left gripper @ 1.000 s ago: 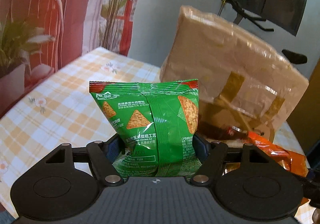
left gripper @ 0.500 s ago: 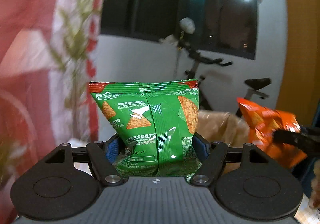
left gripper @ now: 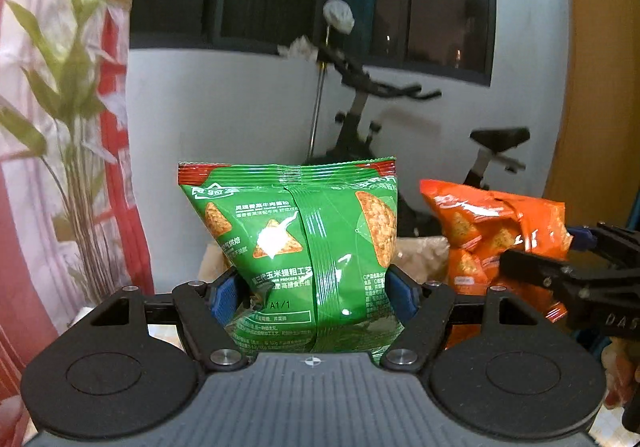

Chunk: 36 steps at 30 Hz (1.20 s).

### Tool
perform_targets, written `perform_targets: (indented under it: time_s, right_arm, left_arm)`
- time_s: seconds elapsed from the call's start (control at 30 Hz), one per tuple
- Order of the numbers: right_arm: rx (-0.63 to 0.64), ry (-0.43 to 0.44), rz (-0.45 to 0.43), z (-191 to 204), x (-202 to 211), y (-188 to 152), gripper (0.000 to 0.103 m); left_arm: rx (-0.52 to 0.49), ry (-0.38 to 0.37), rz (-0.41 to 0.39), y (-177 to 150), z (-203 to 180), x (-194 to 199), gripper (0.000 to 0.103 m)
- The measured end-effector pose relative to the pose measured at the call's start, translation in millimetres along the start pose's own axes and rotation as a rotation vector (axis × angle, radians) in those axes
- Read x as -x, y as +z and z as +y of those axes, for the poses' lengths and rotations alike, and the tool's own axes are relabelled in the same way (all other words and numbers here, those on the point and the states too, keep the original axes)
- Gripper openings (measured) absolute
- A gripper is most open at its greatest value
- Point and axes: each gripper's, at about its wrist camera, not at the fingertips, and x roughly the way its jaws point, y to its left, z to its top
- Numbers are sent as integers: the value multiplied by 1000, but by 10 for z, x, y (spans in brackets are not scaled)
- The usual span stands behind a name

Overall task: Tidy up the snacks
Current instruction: 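Carry both bags over the box and open both grippers inside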

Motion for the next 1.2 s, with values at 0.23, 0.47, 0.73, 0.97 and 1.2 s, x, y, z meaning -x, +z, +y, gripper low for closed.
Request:
perform_targets:
  time_s: [0.23,0.47,0.73,0.97,1.2]
  right_arm:
    - [-61,25,99,-79,-386,-162,70]
    - [-115,58,159,-149,-526,-248,74]
    - [-167,43,135,-185,-292,-198,76]
    - [-215,35,104,-157,92,-188,76]
    - [-122,22,100,30,452,-356,76]
  left_arm:
    - [-33,-19,75,-80,65,-343,76]
    - [-34,-9,115,-89,159,-479,77]
    - [-76,11,141,9,73,-356,92]
    - [-50,19,79,110,40,48,92]
    - [22,32,37,-128,74,573,92]
